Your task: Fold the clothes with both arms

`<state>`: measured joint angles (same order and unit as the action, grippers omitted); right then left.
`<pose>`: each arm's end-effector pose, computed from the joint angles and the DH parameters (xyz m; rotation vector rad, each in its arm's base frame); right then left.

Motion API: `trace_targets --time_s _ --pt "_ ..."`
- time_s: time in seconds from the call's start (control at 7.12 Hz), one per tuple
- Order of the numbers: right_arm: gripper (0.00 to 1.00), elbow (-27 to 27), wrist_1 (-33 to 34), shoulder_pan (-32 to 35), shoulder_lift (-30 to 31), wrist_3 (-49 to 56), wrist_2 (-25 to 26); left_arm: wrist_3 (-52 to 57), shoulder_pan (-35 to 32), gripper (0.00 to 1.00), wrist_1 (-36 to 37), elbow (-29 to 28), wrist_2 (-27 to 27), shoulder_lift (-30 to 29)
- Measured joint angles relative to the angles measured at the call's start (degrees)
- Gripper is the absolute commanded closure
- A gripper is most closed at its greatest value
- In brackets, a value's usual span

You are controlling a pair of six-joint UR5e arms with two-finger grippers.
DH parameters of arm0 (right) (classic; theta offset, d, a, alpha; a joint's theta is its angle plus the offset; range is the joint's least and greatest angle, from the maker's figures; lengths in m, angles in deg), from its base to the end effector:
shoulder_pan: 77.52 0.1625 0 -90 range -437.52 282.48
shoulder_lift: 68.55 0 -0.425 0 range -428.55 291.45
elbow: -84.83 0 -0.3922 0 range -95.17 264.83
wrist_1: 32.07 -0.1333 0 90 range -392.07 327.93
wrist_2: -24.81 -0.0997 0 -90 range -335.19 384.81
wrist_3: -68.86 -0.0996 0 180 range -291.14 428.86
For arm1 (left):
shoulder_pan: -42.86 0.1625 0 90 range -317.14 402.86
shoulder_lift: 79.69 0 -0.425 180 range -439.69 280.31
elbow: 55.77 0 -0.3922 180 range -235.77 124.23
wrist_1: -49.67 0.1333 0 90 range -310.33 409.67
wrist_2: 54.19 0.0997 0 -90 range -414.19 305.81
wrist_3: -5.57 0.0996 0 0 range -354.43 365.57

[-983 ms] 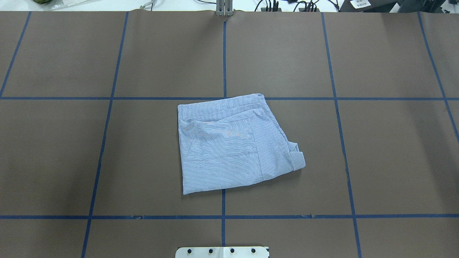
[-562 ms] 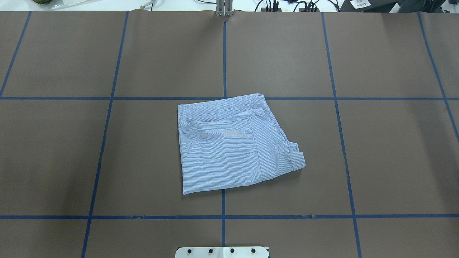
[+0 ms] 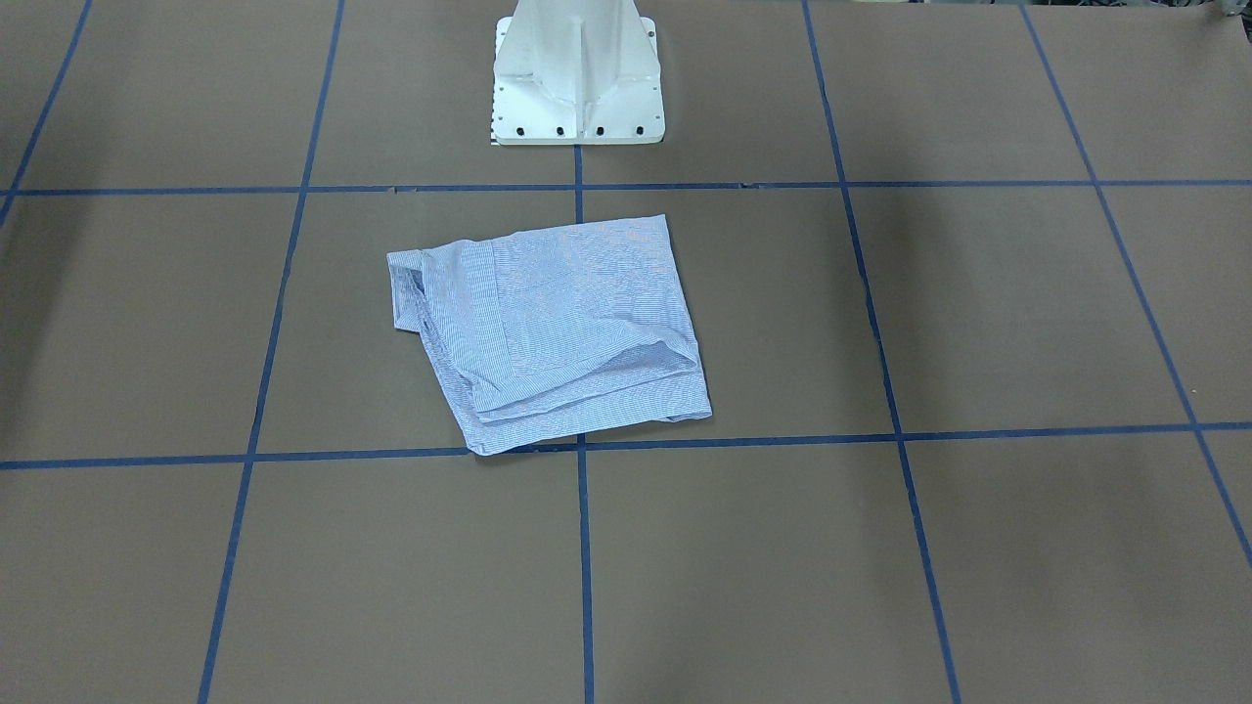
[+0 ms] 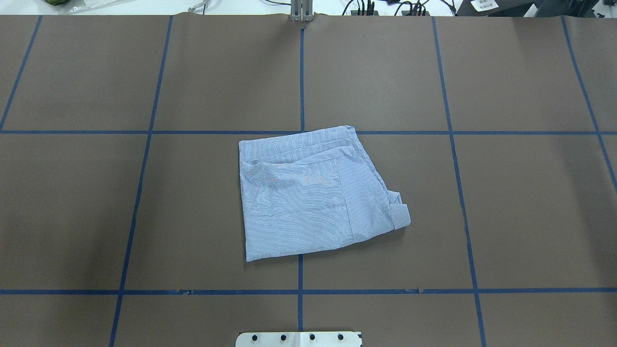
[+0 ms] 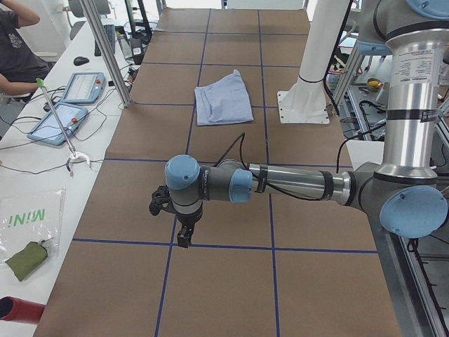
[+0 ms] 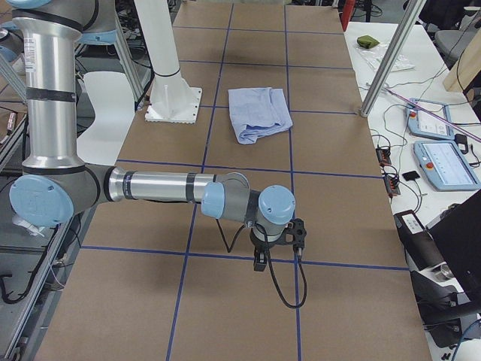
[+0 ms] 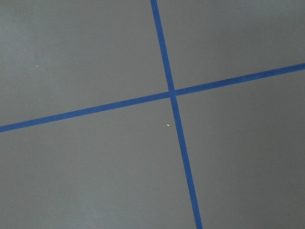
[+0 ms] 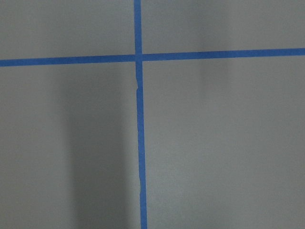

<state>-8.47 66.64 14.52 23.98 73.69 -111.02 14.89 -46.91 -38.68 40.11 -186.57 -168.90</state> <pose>0.0783 -0.4601 0.6643 -0.0830 -0.8049 0.0094 -0.0642 -0.4890 0.6201 0.1159 0.7336 0.1812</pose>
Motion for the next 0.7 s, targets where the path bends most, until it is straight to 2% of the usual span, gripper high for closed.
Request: trace_targets --time_s 0.7 --pt "0.0 -1.55 -0.08 1.02 1.57 0.0 0.17 -0.15 0.03 0.0 -0.05 0.15 -0.07 0.0"
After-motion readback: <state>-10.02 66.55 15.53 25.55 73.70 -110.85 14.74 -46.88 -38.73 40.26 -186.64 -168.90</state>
